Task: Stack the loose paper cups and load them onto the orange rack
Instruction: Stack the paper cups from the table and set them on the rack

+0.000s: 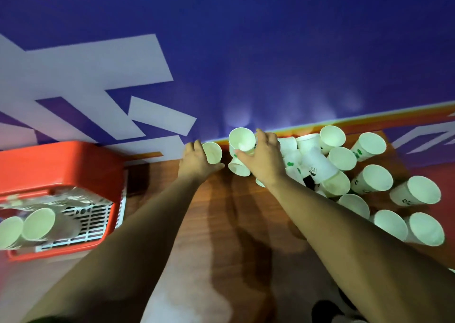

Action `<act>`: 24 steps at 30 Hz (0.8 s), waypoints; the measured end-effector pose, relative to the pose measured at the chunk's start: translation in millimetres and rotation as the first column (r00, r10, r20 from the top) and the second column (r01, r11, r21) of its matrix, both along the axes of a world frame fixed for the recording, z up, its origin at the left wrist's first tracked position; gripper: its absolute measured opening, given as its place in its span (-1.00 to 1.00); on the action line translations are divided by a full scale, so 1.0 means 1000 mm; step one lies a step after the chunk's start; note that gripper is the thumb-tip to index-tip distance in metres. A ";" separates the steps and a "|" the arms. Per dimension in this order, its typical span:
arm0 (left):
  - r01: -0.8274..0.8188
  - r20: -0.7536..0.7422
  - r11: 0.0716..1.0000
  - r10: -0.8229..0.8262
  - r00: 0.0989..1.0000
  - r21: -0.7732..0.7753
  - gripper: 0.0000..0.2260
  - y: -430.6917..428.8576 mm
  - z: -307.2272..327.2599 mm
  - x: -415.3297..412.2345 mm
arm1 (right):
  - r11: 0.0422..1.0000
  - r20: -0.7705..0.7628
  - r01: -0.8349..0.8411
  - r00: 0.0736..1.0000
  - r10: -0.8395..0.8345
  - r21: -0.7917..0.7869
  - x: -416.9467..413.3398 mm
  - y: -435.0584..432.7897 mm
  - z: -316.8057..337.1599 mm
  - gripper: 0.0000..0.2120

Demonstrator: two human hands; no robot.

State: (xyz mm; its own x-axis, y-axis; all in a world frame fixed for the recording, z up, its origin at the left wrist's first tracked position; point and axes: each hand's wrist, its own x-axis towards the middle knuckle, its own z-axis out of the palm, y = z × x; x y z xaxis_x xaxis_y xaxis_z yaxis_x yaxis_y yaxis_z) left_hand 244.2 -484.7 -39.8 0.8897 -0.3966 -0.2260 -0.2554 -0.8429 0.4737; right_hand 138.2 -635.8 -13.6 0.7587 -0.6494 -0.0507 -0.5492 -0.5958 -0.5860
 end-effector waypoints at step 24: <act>-0.153 -0.051 0.917 0.144 0.988 -0.369 -0.40 0.124 0.080 -0.023 | 0.981 0.264 -0.173 0.954 0.145 0.087 -0.017 0.081 0.069 -0.76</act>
State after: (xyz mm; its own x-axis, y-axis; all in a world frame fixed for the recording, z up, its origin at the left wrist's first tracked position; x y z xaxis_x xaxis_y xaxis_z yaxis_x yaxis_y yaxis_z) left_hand 221.0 -360.2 40.3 0.9413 -0.3196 -0.1091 -0.1265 -0.6332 0.7636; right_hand 121.1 -554.9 55.9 0.8483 -0.5209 0.0953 -0.2762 -0.5889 -0.7596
